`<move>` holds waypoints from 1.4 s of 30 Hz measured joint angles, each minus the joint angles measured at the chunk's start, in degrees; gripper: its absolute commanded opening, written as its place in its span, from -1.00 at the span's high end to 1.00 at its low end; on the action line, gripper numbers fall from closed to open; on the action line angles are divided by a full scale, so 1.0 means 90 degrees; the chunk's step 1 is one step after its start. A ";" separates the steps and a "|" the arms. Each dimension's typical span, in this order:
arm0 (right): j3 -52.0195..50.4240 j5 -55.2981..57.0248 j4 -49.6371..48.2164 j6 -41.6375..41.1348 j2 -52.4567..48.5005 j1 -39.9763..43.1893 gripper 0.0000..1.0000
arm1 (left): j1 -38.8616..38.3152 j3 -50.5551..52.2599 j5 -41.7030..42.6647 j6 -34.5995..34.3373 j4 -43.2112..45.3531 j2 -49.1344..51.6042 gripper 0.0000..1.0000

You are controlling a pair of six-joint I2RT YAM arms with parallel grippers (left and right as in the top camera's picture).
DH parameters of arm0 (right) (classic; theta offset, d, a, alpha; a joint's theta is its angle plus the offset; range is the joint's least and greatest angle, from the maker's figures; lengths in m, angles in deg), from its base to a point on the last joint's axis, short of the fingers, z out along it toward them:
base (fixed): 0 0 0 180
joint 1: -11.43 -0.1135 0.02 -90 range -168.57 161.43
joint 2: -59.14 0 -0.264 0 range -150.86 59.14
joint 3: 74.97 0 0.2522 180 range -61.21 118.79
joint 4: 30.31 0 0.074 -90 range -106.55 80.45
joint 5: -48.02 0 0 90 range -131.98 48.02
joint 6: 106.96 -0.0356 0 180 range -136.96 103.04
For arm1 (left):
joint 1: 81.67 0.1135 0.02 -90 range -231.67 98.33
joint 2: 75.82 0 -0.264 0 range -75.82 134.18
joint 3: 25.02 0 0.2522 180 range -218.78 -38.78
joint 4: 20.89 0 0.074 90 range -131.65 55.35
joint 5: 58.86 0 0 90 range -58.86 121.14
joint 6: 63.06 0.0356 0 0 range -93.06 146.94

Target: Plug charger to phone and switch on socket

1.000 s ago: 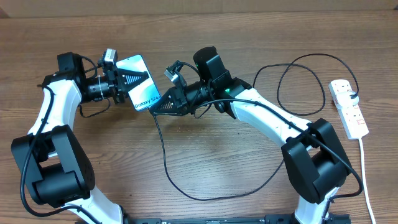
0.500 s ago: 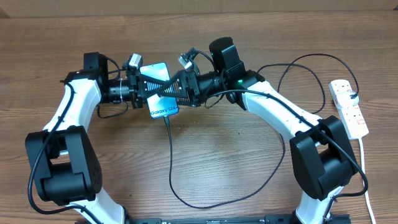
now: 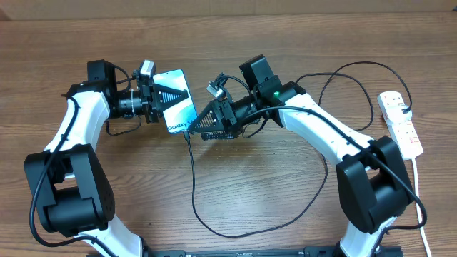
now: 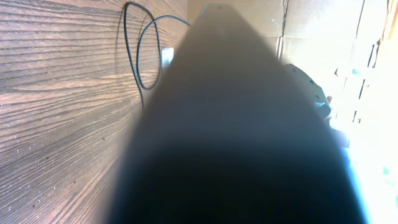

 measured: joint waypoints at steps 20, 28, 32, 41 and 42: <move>0.0000 0.0177 -0.0661 -0.0206 0.0024 -0.0500 0.92 | 0.0066 0.0000 0.0175 -0.0107 0.0053 0.0000 0.91; 0.0000 0.0202 -0.0799 -0.0391 0.0024 -0.0500 0.92 | 0.0083 0.0000 0.0272 -0.0172 0.0100 0.0000 0.92; -0.0007 0.0209 -0.1056 -0.0661 0.0024 -0.0508 0.92 | 0.0114 0.0000 0.0318 -0.0202 0.0129 0.0000 0.91; -0.0027 0.0131 -0.1535 -0.1520 0.0024 -0.0542 0.92 | 0.0177 -0.0002 0.0707 0.0044 0.0170 0.0000 0.92; -0.0027 0.0131 -0.1532 -0.1549 0.0024 -0.0542 0.92 | 0.0177 -0.0002 0.0714 0.0073 0.0170 0.0000 0.92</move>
